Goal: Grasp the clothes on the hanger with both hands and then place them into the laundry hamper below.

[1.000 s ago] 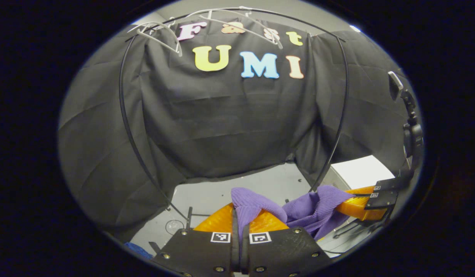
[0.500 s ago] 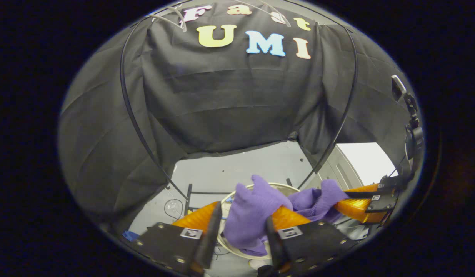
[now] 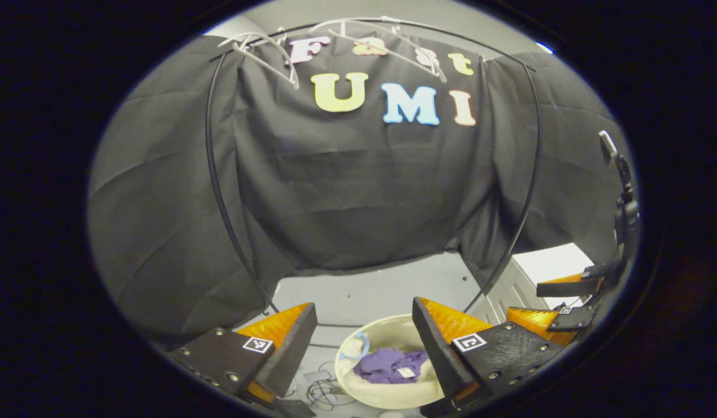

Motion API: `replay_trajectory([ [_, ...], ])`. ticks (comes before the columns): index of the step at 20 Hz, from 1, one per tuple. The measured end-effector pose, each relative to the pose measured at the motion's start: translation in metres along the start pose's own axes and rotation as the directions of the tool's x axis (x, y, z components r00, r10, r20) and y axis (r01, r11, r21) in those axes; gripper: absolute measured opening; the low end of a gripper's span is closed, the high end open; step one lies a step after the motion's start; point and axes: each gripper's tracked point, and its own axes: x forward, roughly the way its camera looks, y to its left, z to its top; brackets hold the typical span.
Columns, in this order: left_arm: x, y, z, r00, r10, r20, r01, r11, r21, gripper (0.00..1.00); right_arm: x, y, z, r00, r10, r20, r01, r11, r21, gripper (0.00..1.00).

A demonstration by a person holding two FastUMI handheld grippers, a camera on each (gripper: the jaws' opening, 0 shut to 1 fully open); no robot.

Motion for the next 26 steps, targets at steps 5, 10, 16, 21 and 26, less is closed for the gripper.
replay_trajectory([
  [5,-0.036,0.022,0.1,0.979,0.051,0.196,-0.047,0.999,-0.024,1.0,-0.045,-0.021,0.094,0.974,-0.047,0.221,0.04,0.999,0.034,0.94],
  [10,-0.083,0.043,0.193,0.931,0.086,0.354,-0.072,0.996,-0.053,1.0,-0.099,-0.047,0.18,0.906,-0.121,0.405,0.097,0.992,0.08,0.94],
  [16,-0.116,0.065,0.25,0.88,0.136,0.455,-0.126,0.991,-0.052,1.0,-0.166,-0.069,0.238,0.827,-0.182,0.532,0.15,0.983,0.104,0.94],
  [21,-0.151,0.076,0.261,0.854,0.158,0.495,-0.162,0.986,-0.036,0.93,-0.205,-0.08,0.251,0.776,-0.232,0.586,0.21,0.972,0.107,0.92],
  [26,-0.163,0.086,0.264,0.834,0.179,0.523,-0.182,0.982,-0.046,1.0,-0.222,-0.094,0.254,0.735,-0.288,0.613,0.249,0.957,0.151,0.94],
])
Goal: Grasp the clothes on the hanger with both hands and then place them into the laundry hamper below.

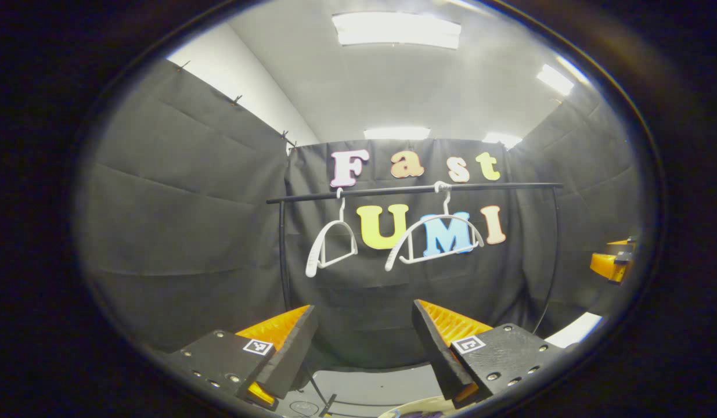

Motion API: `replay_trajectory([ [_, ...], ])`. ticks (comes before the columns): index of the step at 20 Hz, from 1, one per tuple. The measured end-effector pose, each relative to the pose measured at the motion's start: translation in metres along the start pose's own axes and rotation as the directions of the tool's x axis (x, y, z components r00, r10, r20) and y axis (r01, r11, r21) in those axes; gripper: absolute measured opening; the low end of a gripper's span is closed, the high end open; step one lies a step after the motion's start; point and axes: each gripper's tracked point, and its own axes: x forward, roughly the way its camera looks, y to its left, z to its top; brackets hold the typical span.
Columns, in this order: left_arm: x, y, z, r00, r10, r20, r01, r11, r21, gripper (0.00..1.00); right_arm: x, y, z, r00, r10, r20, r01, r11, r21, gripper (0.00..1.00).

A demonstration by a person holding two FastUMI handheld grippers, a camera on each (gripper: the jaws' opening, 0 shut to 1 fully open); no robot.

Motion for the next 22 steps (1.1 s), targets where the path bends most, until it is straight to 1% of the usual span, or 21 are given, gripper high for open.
replay_trajectory([
  [2,-0.0046,0.0034,-0.0004,1.0,0.011,0.007,-0.011,1.0,-0.01,1.0,-0.0015,-0.0012,0.0013,1.0,-0.008,0.009,0.008,1.0,0.018,0.94],
  [3,-0.0054,0.0043,0.0004,1.0,0.014,0.01,-0.014,1.0,-0.016,0.95,-0.0018,-0.0009,-0.0002,1.0,-0.01,0.007,0.01,1.0,0.021,0.93],
  [4,-0.0082,0.0047,0.0001,1.0,0.016,0.014,-0.015,1.0,-0.021,0.95,-0.0012,-0.0016,-0.002,1.0,-0.013,0.003,0.013,1.0,0.02,0.92],
  [5,-0.009,0.0048,0.0004,1.0,0.015,0.02,-0.015,1.0,-0.022,1.0,-0.002,-0.0016,-0.0032,1.0,-0.015,0.0,0.015,1.0,0.016,0.94],
  [13,-0.0086,0.0027,0.0016,1.0,0.002,0.029,-0.002,1.0,-0.008,1.0,-0.0023,-0.0006,-0.0012,1.0,-0.017,0.004,0.017,1.0,0.013,0.94],
  [14,-0.0067,0.0028,0.002,1.0,0.0,0.03,0.0,1.0,-0.005,0.95,-0.0019,-0.0015,-0.0026,1.0,-0.02,-0.001,0.02,1.0,0.018,0.94],
  [15,-0.0062,0.002,0.0022,1.0,-0.001,0.029,0.001,1.0,-0.003,1.0,-0.0014,-0.002,-0.004,1.0,-0.022,-0.005,0.022,0.999,0.024,0.94],
  [16,-0.0056,0.0021,0.002,1.0,-0.001,0.029,0.001,1.0,-0.001,0.95,-0.0008,-0.0025,-0.0048,1.0,-0.024,-0.008,0.025,0.999,0.029,0.94],
  [17,-0.0042,0.0017,0.0024,1.0,-0.002,0.029,0.002,1.0,0.0,0.95,-0.0004,-0.0028,-0.0059,1.0,-0.026,-0.01,0.026,0.999,0.03,0.94],
  [18,-0.005,0.0015,0.0012,1.0,-0.001,0.029,0.002,1.0,-0.002,1.0,-0.0007,-0.0032,-0.0065,1.0,-0.026,-0.011,0.026,0.999,0.03,0.94],
  [22,-0.0089,-0.0014,0.0019,0.999,-0.004,0.032,0.004,1.0,-0.004,1.0,-0.0024,-0.0018,-0.0036,1.0,-0.02,-0.006,0.021,0.999,0.027,0.94],
])
